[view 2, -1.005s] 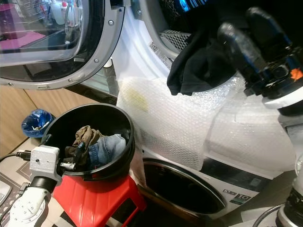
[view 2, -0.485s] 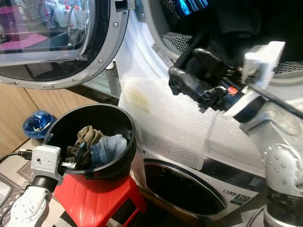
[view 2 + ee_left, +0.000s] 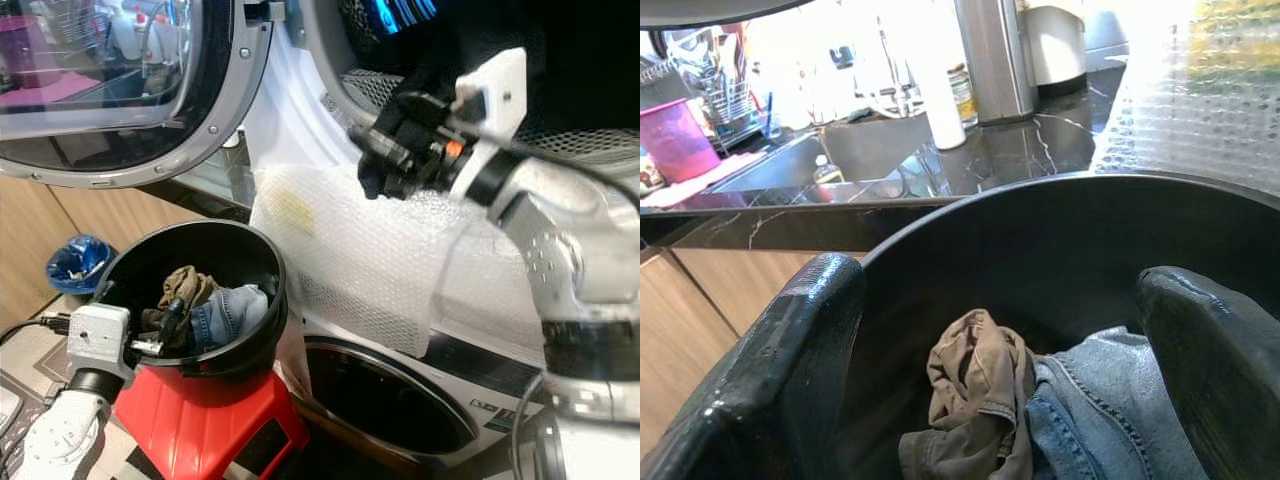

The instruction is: Clothes washing

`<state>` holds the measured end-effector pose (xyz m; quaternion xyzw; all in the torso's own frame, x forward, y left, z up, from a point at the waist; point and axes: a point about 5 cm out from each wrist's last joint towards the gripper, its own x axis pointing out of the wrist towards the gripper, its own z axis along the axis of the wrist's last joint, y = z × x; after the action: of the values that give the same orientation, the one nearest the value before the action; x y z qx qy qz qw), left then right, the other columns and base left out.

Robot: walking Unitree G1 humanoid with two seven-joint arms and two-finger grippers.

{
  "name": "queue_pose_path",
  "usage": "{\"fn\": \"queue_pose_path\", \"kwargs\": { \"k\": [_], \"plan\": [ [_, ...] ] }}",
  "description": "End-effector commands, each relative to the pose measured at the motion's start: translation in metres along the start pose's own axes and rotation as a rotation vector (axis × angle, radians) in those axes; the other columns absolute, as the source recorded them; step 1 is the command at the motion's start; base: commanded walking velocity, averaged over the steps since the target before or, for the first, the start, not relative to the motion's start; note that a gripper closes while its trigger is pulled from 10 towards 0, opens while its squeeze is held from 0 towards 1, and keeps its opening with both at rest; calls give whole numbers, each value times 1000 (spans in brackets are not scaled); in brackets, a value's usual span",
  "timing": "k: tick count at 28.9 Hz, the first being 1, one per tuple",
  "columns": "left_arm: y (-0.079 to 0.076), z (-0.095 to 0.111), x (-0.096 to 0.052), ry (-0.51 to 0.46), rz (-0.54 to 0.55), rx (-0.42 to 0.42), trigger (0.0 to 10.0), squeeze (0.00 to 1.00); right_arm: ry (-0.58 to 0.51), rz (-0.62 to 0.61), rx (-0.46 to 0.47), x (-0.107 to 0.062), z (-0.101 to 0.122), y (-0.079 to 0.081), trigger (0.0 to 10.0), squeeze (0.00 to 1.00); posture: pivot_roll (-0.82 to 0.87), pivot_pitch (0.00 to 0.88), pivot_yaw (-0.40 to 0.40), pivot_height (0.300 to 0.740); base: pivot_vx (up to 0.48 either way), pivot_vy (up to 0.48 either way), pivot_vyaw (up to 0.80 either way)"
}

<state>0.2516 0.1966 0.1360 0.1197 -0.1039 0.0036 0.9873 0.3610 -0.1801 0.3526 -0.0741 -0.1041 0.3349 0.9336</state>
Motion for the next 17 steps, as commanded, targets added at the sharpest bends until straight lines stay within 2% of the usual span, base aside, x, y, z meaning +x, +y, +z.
{"fn": "queue_pose_path", "kwargs": {
  "k": [1,5,6,7,9,13,15,17],
  "plan": [
    [1,-3,-2,22,-4,-1,10000,0,34,-57,-25,2,1,-9,10000,0,64,133,6,740,0,0,0],
    [2,-2,-2,23,-2,1,10000,0,76,-121,-47,8,1,-20,10000,0,66,133,6,740,0,0,0],
    [2,-2,-2,24,-2,2,10000,0,74,-196,-41,12,6,-31,10000,0,66,133,6,740,0,0,0],
    [2,-2,-2,24,-2,2,10000,0,74,-196,-41,12,6,-31,10000,0,66,133,6,740,0,0,0],
    [3,-1,-2,26,-2,3,10000,0,39,-322,2,16,16,-47,10000,0,67,134,6,740,0,0,0],
    [2,-2,-2,28,-3,4,10000,0,17,-416,39,15,21,-58,10000,0,68,135,7,740,0,0,0],
    [2,-2,-2,29,-2,4,10000,0,3,-539,60,11,25,-68,10000,0,68,135,7,740,0,0,0],
    [2,-2,-2,30,-4,4,10000,0,8,-609,57,8,25,-73,10000,0,68,135,7,740,0,0,0]
  ]
}}
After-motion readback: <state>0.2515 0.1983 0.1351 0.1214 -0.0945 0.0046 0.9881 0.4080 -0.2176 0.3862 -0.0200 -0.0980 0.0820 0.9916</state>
